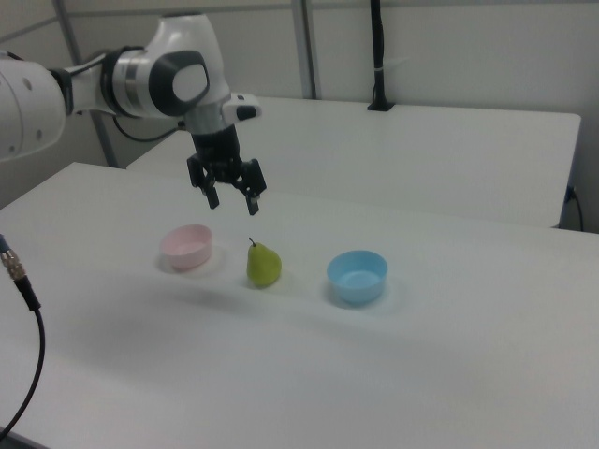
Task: Place the pear in the bowl
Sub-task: 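Lower the open gripper down over the green pear, then close the gripper on the green pear and lift it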
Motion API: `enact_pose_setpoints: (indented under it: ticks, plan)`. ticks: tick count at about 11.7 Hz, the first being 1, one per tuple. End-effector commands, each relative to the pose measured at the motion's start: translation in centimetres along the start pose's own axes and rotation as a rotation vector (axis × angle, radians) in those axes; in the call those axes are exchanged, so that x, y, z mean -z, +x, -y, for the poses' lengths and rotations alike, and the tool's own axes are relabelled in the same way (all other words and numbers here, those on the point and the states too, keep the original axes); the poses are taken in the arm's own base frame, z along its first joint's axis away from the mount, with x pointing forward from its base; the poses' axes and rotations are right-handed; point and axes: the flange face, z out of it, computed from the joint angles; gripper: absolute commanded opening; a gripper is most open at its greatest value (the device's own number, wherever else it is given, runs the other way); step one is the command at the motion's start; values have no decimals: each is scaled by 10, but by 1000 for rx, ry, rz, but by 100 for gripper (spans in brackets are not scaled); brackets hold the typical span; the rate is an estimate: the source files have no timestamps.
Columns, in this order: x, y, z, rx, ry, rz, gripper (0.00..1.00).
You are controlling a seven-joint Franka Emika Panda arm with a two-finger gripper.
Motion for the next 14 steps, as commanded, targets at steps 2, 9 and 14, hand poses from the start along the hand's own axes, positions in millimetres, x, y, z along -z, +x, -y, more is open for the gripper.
enact_pose_setpoints:
  ticks: [2,9,14]
  plan:
    - [-73,25,21,33,-21,17,100]
    - [-146,42,12,95,-117,16,60]
    - [-78,33,-4,58,-68,-34,13]
